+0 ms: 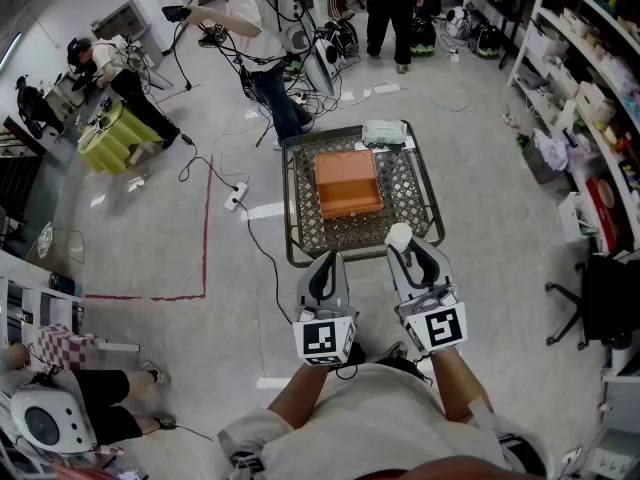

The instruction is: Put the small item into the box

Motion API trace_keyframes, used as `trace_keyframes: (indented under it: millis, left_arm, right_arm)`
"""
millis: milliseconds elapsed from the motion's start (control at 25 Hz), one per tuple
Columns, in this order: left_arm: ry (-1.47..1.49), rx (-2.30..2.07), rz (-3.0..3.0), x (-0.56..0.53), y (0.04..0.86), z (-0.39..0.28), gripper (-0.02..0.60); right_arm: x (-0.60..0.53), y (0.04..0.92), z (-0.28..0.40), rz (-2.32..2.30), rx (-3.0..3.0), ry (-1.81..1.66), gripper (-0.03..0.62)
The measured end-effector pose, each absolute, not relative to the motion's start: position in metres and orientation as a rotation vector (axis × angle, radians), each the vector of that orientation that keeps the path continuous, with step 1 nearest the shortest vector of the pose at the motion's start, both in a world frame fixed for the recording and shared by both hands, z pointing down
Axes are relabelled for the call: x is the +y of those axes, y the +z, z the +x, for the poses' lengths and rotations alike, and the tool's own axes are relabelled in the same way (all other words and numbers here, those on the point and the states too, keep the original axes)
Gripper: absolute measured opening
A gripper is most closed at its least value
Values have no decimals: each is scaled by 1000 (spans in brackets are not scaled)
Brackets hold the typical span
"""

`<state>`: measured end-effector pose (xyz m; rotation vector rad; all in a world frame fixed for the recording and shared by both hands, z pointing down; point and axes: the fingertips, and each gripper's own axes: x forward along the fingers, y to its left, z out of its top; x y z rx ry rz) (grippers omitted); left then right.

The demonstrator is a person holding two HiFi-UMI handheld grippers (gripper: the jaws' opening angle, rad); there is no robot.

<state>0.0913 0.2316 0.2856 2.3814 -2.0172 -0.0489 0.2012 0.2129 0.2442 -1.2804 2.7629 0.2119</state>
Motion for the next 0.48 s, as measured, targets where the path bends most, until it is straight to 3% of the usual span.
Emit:
trace_keyframes:
  millis: [480]
  left_arm:
    - [-48,-2007,2368,223,295,57,9]
  right_arm:
    - [204,256,159,-1241,2801,192,120]
